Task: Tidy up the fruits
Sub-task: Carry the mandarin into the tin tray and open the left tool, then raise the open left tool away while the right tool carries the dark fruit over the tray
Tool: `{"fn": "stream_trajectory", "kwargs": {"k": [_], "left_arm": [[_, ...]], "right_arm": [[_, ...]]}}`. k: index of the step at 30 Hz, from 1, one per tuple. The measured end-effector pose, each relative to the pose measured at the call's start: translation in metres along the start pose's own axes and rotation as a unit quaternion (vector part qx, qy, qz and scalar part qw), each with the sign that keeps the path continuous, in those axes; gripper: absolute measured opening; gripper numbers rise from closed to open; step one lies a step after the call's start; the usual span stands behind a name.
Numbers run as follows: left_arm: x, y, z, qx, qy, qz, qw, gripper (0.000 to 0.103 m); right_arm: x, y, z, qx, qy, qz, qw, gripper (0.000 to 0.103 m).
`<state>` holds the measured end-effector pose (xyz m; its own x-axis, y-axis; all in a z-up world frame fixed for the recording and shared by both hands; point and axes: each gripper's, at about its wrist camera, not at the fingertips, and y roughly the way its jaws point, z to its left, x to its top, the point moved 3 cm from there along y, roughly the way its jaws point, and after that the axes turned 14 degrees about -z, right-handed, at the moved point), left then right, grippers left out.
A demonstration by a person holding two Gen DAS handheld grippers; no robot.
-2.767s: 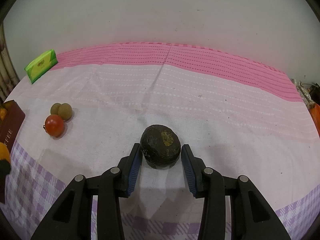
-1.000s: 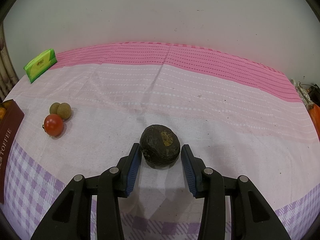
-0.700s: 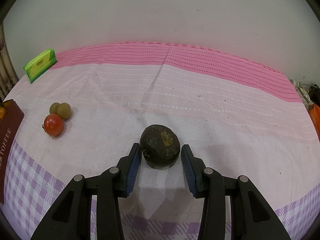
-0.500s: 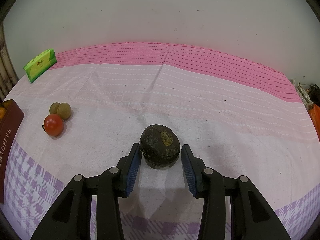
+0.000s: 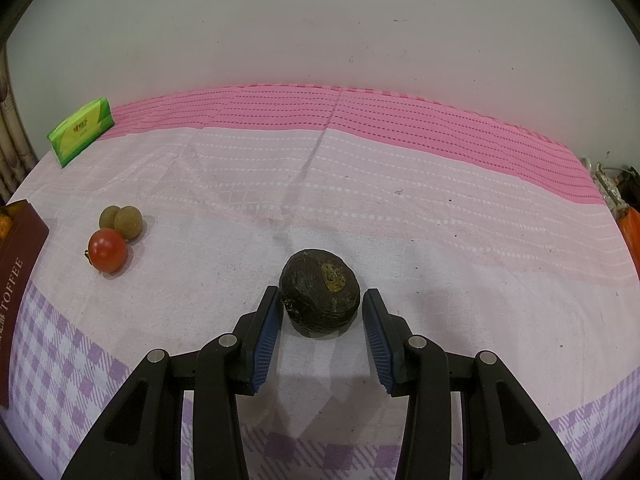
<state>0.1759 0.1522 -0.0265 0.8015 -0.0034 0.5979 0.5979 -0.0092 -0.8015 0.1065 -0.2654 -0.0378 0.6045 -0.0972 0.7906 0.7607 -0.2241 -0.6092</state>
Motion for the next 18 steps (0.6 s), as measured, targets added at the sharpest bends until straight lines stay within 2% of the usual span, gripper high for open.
{"fn": "stream_trajectory", "kwargs": {"k": [10,15,18], "left_arm": [[0.004,-0.029,0.005,-0.03,0.001,-0.022,0.9993,0.049],[0.006,-0.051,0.021,-0.015,0.003,-0.049,0.9987,0.057],[0.003,-0.058,0.035,-0.003,-0.007,-0.049,0.9988,0.058]], "right_arm": [[-0.001,0.0,0.0,0.0,0.001,0.0,1.0,0.043],[0.0,0.0,0.001,0.0,0.003,0.001,1.0,0.045],[0.0,0.0,-0.002,-0.008,0.005,0.002,1.0,0.049]]}}
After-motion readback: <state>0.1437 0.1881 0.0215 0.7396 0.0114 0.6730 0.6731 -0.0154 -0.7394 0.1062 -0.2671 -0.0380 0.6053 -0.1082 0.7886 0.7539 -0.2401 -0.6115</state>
